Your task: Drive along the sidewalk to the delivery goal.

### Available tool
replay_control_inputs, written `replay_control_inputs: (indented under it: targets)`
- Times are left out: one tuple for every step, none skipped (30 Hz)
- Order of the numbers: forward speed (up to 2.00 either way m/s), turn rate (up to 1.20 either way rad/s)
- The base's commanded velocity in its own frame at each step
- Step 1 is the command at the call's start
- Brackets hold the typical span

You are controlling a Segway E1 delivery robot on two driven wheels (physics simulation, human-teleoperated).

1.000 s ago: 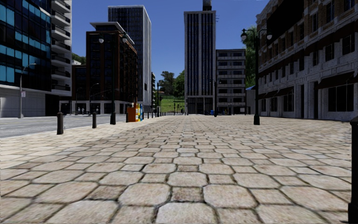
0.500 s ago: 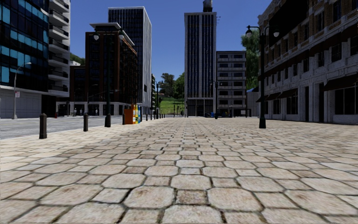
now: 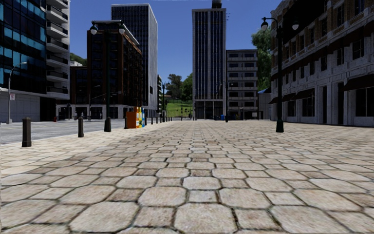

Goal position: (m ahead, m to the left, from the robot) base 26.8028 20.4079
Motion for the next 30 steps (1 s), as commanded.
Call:
replay_control_inputs:
  targets:
    - [1.26,0.00]
    - [1.26,0.00]
    - [1.26,0.00]
    - [1.26,0.00]
    - [1.26,0.00]
    - [1.26,0.00]
    - [1.26,0.00]
    - [1.26,0.00]
    - [1.26,0.00]
    - [1.31,0.00]
    - [2.00,0.00]
    - [2.00,0.00]
    - [2.00,0.00]
    - [2.00,0.00]
    - [2.00,0.00]
    - [2.00,0.00]
    - [2.00,0.00]
    - [2.00,0.00]
    - [2.00,0.00]
    - [2.00,0.00]
    - [2.00,0.00]
    - [2.00,0.00]
    - [2.00,0.00]
    - [2.00,0.00]
    - [2.00,0.00]
    - [2.00,0.00]
    - [2.00,0.00]
    - [2.00,0.00]
    - [2.00,0.00]
    - [2.00,0.00]
